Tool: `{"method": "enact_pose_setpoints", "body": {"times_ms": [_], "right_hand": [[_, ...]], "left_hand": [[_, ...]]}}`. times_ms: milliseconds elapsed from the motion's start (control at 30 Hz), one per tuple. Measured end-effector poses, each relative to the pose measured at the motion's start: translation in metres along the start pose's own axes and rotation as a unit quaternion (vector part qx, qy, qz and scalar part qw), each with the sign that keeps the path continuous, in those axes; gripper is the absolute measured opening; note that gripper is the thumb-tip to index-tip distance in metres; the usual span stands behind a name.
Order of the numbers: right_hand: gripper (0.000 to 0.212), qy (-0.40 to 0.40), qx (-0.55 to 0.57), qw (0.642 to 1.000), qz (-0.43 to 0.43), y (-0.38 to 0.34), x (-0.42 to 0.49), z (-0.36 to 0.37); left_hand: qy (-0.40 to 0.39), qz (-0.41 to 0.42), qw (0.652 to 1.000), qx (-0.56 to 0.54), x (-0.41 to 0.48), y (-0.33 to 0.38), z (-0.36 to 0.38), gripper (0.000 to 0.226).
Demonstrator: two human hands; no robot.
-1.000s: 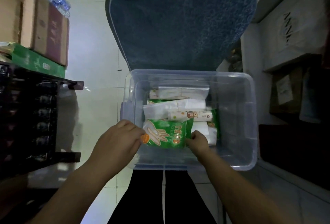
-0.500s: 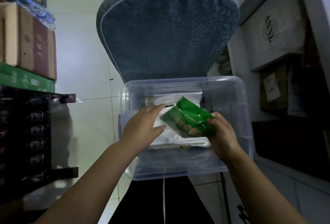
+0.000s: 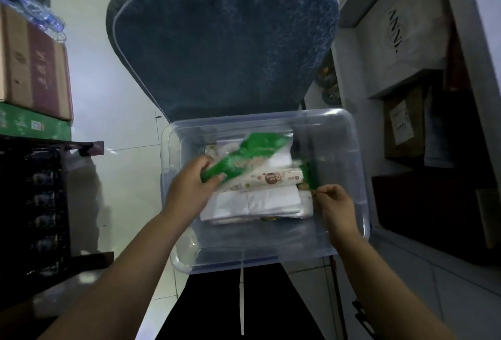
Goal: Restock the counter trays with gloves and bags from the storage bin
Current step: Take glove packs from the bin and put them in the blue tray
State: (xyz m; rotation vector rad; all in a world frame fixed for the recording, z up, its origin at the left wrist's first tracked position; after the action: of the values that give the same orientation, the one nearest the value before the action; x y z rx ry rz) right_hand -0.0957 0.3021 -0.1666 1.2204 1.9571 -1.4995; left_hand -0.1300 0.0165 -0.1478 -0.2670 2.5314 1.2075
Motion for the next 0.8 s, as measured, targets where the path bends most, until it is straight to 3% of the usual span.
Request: {"method": "enact_pose_setpoints", "body": {"times_ms": [133,233,300,433,667,800], "right_hand": [[0.017,-0.011,-0.191,0.981,-0.026,0.022,0.034,-0.003],[0.016,-0.008,-0.328,0.937,-0.123,0.026,0.068,0.016],[0.028,-0.015,-0.381,0.913,-0.144,0.028,0.092,0.034],[0.045,-0.042,-0.381,0.920,-0.079,0.033,0.118,0.068],[0.045,-0.105,-0.425,0.878,-0.195,0.051,0.097,0.082],[0.030,-0.045,-0.465,0.857,-0.219,0.041,0.124,0.059]], "left_hand": [[0.097,-0.044,0.992,-0.068,0.003,-0.010,-0.006,0.019],[0.146,-0.045,0.984,-0.092,0.001,-0.010,-0.001,0.022],[0.168,-0.049,0.981,-0.090,0.000,-0.011,0.004,0.020],[0.175,-0.071,0.979,-0.079,0.000,-0.014,0.016,0.017],[0.147,-0.075,0.983,-0.078,0.006,-0.009,0.032,0.014],[0.152,-0.080,0.981,-0.092,0.008,-0.011,0.037,0.014]]}}
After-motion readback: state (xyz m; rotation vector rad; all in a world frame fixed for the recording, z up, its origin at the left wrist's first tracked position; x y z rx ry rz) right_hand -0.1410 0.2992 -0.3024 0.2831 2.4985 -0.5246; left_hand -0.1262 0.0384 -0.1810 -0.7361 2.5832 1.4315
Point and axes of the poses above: each hand's wrist, its own x-axis towards the middle knuckle, its own z-axis out of the palm, y = z × x, the point moved 1 cm from there along x, towards the middle knuckle, and after that the axes turned 4 degrees about z, right-handed, at the moved point
